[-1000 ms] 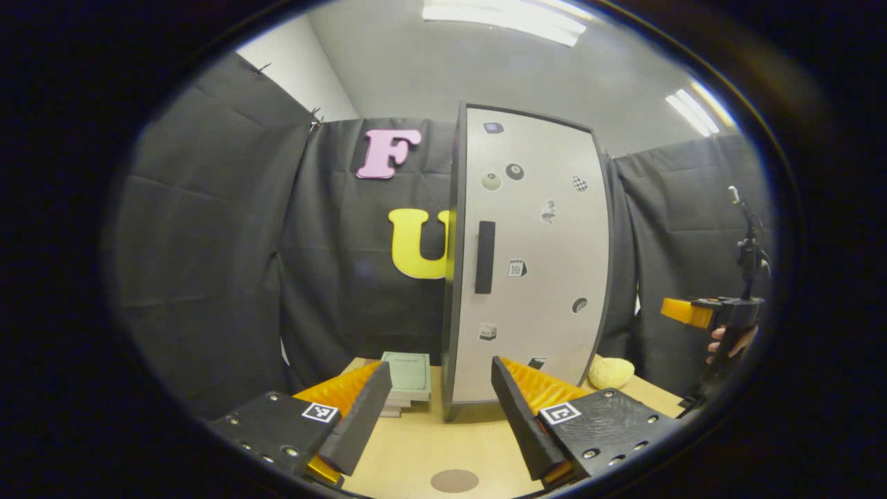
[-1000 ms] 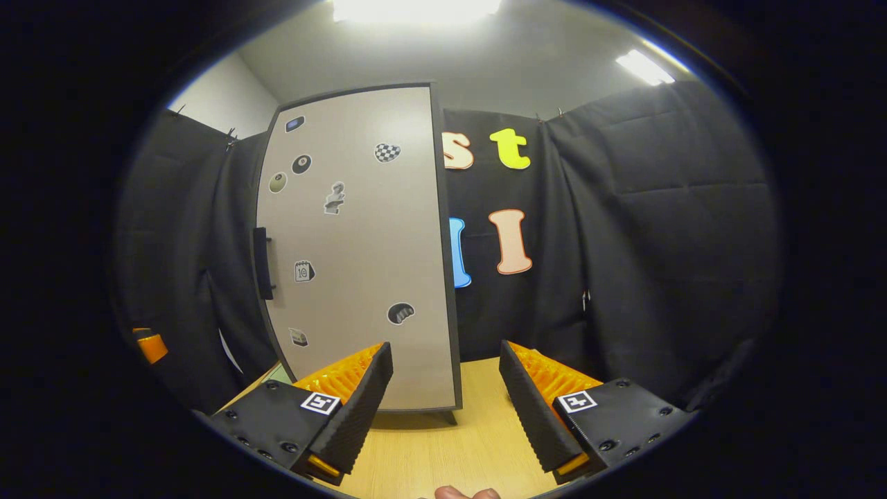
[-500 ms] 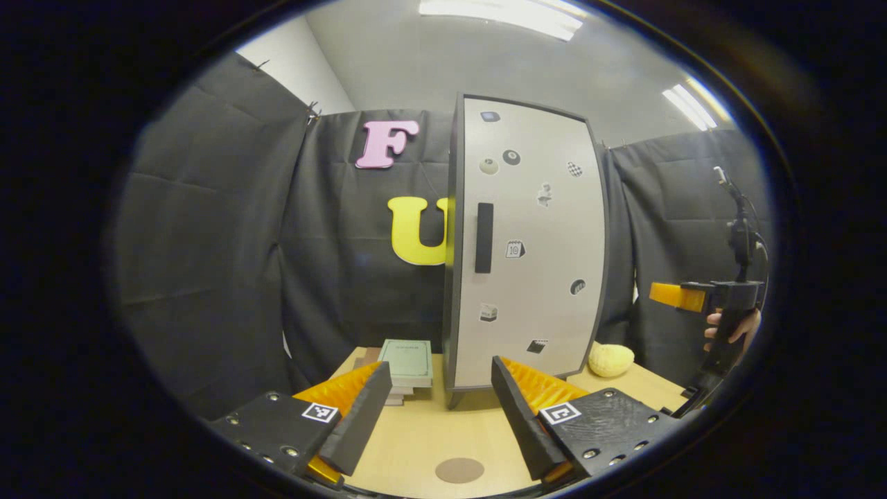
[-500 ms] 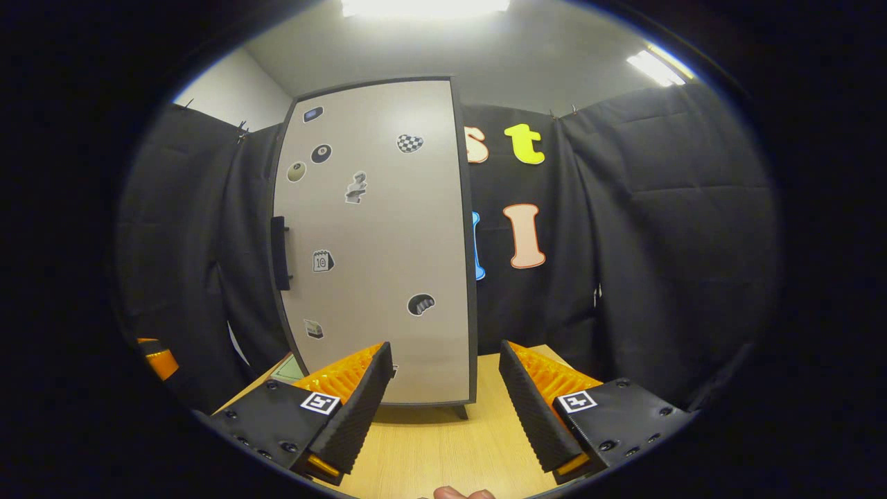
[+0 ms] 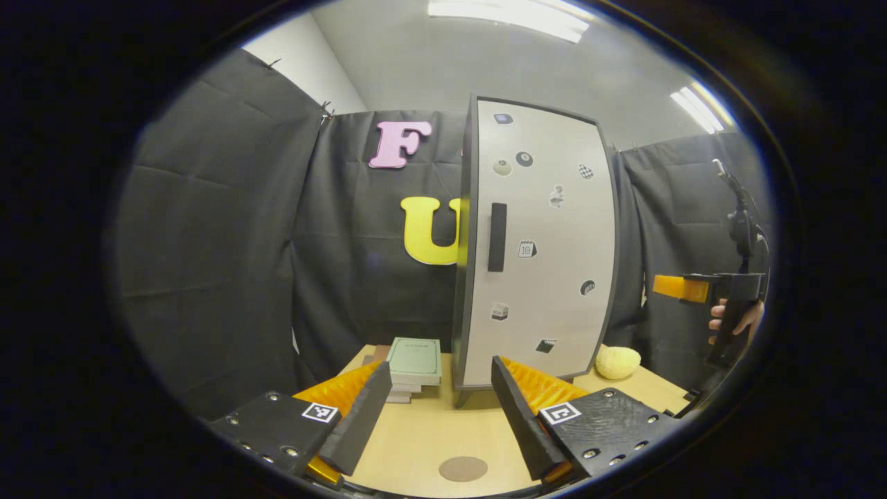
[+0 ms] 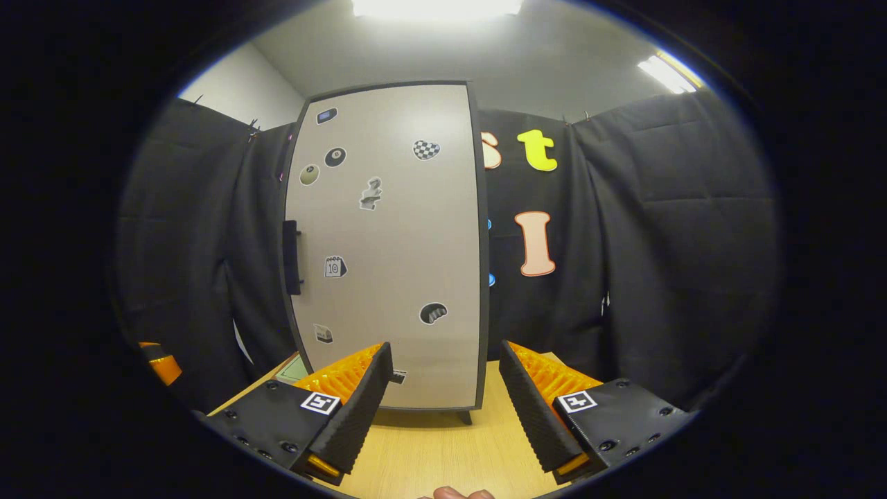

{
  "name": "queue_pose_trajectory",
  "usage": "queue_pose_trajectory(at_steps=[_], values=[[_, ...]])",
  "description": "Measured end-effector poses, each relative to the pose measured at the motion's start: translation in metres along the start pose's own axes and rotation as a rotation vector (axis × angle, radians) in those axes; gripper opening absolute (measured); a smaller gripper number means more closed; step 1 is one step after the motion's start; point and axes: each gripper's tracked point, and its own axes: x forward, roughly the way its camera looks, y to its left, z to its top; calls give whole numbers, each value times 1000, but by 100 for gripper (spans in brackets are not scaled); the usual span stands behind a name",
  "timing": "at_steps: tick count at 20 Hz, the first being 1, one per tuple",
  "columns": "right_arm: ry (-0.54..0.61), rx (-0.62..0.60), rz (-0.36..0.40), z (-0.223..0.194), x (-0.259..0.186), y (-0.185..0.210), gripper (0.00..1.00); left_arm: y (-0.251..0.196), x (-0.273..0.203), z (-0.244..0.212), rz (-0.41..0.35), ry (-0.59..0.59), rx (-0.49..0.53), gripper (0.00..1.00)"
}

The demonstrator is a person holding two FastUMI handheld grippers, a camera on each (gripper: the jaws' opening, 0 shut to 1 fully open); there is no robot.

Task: Open the cabinet door with the right hand, grasp the bottle in the cabinet with the left hand and place it on the coaster, then close the cabinet door with the right hand.

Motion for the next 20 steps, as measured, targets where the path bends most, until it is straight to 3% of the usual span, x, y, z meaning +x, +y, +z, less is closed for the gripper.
queue_pose_trajectory(at_steps=[2,3,5,6,7,8,9,12,14,17,18,20], values=[[-1,1,12,7,2,3,98,0,-2,-3,7,1,4,89],[-8,-2,14,12,4,4,98,0,-3,-6,8,0,10,85],[-28,-16,23,26,10,8,98,-2,-3,-14,6,11,27,89],[-43,-29,25,34,14,10,98,-3,-4,-20,5,25,31,85],[-58,-35,26,42,17,11,93,-5,-5,-20,2,25,31,85],[-68,-30,34,48,20,14,98,-6,-7,-21,3,24,28,90],[-69,-21,46,54,24,20,98,-5,-9,-23,7,23,20,85],[-69,-12,63,69,38,32,98,1,-17,-24,24,16,-14,89],[-78,-12,85,81,50,48,98,10,-22,-26,44,16,-28,85],[-54,-9,125,89,66,77,98,26,-30,-33,85,30,-39,89],[-48,7,149,91,71,91,98,32,-33,-35,100,33,-40,85],[-44,34,192,95,76,117,98,47,-41,-40,136,43,-39,89]])
